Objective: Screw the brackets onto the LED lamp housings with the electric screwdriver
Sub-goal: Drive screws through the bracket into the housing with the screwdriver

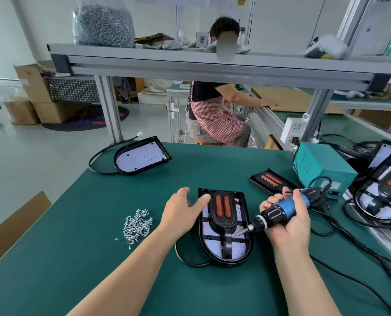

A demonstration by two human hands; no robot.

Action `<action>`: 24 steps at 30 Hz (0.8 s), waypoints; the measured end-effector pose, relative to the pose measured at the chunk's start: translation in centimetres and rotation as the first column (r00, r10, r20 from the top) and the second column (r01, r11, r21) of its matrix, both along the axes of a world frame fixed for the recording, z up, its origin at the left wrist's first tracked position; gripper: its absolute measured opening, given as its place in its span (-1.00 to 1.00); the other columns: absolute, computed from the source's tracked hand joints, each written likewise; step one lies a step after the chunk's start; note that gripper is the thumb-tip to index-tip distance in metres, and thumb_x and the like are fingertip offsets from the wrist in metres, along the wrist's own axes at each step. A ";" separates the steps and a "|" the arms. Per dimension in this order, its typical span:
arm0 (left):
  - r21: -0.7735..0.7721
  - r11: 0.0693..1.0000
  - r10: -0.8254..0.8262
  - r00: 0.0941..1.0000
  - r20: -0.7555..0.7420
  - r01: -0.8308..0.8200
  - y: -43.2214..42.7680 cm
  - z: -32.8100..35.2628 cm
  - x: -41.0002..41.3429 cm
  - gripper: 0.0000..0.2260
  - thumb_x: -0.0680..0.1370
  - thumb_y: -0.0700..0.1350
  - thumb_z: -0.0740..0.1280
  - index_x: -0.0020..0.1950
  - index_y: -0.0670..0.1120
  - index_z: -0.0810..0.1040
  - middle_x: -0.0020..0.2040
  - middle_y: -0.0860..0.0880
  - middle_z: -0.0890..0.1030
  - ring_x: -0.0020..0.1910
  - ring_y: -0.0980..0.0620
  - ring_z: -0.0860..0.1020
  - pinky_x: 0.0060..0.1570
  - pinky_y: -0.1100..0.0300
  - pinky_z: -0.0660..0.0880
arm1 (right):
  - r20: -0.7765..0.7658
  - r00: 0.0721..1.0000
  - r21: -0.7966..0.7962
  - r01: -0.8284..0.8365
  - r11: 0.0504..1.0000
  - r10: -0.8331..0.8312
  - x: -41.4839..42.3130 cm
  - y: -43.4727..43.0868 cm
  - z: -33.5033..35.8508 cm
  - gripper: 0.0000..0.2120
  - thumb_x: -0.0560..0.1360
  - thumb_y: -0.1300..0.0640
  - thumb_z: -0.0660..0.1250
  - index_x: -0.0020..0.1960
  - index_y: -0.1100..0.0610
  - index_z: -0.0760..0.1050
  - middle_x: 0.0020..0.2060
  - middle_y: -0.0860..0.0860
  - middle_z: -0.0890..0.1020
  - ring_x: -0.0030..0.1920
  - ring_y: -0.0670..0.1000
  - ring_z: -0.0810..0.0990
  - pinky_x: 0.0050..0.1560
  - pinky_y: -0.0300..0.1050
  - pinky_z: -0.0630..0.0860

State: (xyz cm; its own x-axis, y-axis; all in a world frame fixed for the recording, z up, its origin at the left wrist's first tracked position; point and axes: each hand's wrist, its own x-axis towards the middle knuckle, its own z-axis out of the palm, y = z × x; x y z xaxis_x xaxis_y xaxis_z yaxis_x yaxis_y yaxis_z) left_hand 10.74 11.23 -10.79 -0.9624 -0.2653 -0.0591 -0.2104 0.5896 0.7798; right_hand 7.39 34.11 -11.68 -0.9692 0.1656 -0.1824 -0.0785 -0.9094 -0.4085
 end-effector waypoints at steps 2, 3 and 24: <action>-0.024 0.997 0.072 0.997 -0.041 -0.073 -1.9 0.1 0.5 -0.64 0.58 0.17 0.34 0.24 -0.05 0.58 0.00 0.02 0.61 0.08 -0.05 0.57 0.07 0.12 0.48 | 0.017 1.000 0.038 -0.015 0.999 0.014 -0.2 -0.1 -0.1 -0.85 0.58 0.03 0.35 -0.04 0.10 0.50 -0.27 -0.03 0.46 -0.31 -0.07 0.43 -0.17 -0.21 0.33; -0.043 0.994 0.097 0.994 -0.046 -0.099 -2.9 0.0 0.9 -0.80 0.58 0.07 0.35 0.08 -0.02 0.62 -0.10 0.06 0.61 0.01 -0.05 0.59 0.00 0.12 0.52 | 0.028 0.999 0.050 -0.017 0.999 0.016 -0.2 -0.2 -0.1 -0.86 0.58 0.03 0.35 -0.03 0.10 0.49 -0.27 -0.03 0.46 -0.31 -0.07 0.43 -0.16 -0.21 0.33; -0.529 0.847 0.104 0.964 0.246 0.043 -8.6 0.9 1.4 -0.85 0.53 -0.15 0.41 -0.20 -0.09 0.50 -0.03 -0.10 0.64 0.02 -0.15 0.58 -0.05 0.12 0.52 | 0.024 0.999 0.107 -0.027 0.994 0.025 -0.2 -0.5 -0.7 -0.84 0.56 -0.01 0.38 -0.01 0.07 0.50 -0.25 -0.03 0.46 -0.30 -0.06 0.42 -0.16 -0.21 0.35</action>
